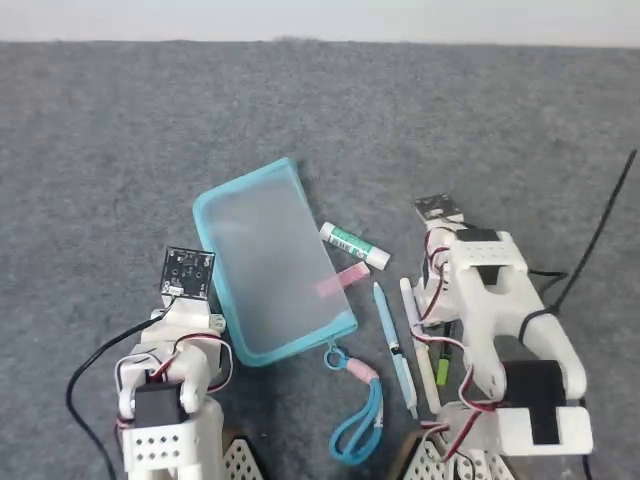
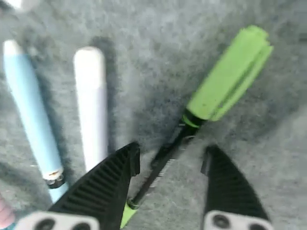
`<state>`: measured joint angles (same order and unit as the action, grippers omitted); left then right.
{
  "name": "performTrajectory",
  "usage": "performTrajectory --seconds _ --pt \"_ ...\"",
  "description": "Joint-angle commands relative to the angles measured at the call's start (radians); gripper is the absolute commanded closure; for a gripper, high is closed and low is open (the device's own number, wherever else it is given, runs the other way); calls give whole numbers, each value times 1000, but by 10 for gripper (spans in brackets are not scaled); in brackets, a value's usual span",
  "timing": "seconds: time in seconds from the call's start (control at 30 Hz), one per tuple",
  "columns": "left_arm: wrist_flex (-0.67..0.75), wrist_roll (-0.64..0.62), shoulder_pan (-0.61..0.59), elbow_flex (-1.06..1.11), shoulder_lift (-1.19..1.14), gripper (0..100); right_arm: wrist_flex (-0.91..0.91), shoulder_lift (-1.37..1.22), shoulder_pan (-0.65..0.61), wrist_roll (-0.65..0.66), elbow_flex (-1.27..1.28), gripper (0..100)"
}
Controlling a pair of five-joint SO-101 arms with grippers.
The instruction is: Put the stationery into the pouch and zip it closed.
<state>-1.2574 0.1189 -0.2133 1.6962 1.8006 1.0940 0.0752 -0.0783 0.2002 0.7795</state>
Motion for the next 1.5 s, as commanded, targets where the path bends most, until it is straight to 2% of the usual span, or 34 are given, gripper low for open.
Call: performTrajectory --seconds 0.0,0.1,0.27,0.47,0.6,0.8,1.0,1.23,1.47 --pt "-5 11 -5 -10 21 988 -7 -8 41 -8 -5 946" --pt "-5 11 -5 -10 21 988 -1 -8 110 8 -21 991" --pt "-5 11 -5 -10 21 988 4 -8 308 157 -104 991" --pt "-5 11 -5 -10 21 988 122 -19 588 325 -428 991" --pt "-5 11 -5 -10 21 988 137 -65 699 384 -601 991" --pt "-5 11 -5 -10 21 988 137 -346 734 474 -773 991" --pt "-5 11 -5 -10 21 988 140 -532 750 483 -902 987" --pt "-5 11 -5 -10 21 988 260 -504 734 480 -954 824" --pt "-5 11 -5 -10 21 988 355 -380 696 437 -956 818"
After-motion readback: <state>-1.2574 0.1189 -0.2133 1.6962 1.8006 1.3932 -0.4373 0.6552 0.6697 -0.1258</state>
